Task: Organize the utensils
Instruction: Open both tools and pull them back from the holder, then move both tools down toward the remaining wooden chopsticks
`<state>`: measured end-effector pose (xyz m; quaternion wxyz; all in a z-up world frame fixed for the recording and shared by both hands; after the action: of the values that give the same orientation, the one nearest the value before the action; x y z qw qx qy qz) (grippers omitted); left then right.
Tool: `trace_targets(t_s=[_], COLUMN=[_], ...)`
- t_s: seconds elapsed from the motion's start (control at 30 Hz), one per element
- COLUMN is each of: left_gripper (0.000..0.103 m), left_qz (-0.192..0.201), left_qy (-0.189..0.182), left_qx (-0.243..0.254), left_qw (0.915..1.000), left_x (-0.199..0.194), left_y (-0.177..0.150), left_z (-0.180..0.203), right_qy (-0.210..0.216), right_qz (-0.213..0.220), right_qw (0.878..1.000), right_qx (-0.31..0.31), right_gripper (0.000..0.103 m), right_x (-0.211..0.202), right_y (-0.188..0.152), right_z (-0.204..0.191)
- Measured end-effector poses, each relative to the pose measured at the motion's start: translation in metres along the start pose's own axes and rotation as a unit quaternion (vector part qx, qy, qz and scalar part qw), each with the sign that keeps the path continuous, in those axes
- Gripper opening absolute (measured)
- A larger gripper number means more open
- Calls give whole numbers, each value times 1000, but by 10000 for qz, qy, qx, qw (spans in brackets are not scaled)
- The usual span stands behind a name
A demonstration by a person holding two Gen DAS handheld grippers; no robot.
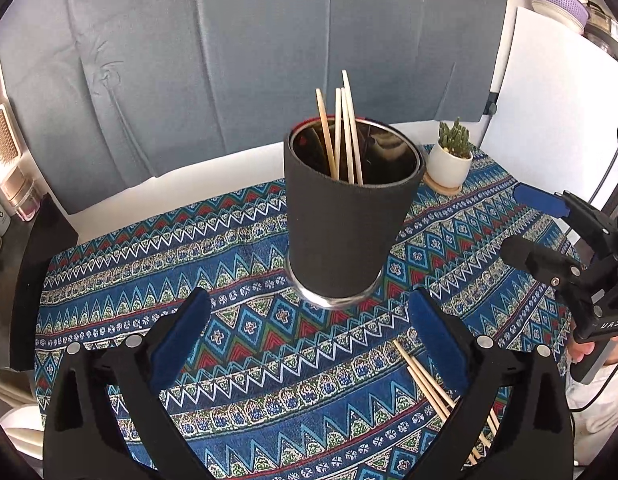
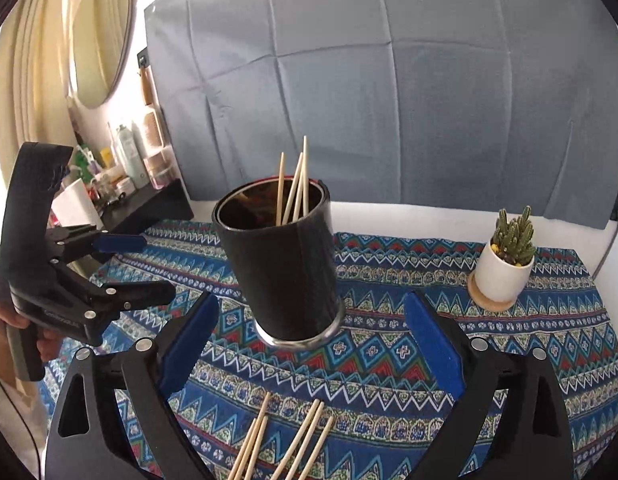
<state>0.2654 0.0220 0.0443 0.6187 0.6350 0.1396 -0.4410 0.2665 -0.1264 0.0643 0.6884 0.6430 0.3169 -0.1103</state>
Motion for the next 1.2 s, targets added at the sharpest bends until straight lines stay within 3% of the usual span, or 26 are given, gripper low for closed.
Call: trace_targets(t_s=[0.33,0.63,0.93,1.03,1.2], left_gripper=[97,97,97,97,97], left_qz=[-540,-913,-669,-652,-466], left_qy=[-215,-500,-601,-764,-739], left_qx=[-118,-231,-144,-363,-207], left_qw=[9982,9943,9958,9943,9960], left_x=[38,62,68,77,78], left_y=[-54,-103,-117,-123,-123], left_z=[16,43,59,58,60], right_qy=[-296,-357,-390,-369,-461], right_qz=[-448,-1489,-1767,-1728,-1530], right_qw=[9985,9882,9834,9840,9871], right_qx=[-129,44,146,217,84], right_gripper=[93,93,93,93,94], right_x=[5,27,23,22,12], right_y=[-43,-116,-159,-170,-176], right_z=[13,26,32,34,31])
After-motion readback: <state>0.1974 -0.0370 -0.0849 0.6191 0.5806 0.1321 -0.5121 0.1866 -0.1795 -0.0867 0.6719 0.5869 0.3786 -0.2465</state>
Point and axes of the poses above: each gripper's, at about its wrist camera, not at the fingertips, and x roughly the way its jaws point, z to its right, y to its top, the point moved 9 cm from there along x, roughly the way its jaws point, and after that the axes turned 11 degrees about -y, right-handed, at the moved point
